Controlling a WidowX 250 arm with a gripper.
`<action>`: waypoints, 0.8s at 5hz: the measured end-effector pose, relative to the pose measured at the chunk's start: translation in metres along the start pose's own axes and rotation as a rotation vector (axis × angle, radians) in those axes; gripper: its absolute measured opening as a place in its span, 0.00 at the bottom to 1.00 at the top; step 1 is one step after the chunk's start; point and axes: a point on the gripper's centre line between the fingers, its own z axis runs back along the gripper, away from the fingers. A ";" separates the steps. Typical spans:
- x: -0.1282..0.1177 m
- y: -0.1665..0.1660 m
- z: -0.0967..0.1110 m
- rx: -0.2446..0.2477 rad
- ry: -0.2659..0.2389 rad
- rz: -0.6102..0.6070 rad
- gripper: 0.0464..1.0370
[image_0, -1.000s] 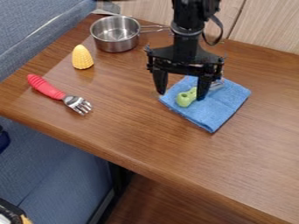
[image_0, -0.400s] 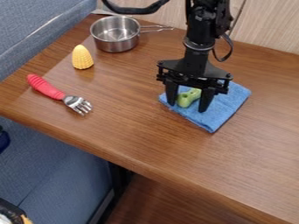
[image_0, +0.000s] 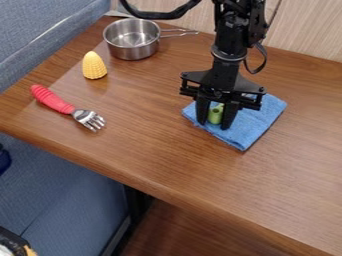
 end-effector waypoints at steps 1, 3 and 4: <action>-0.001 0.000 0.000 0.003 0.004 0.001 0.37; 0.000 0.004 0.037 -0.027 -0.077 0.033 0.37; 0.002 0.022 0.061 -0.032 -0.118 0.104 0.37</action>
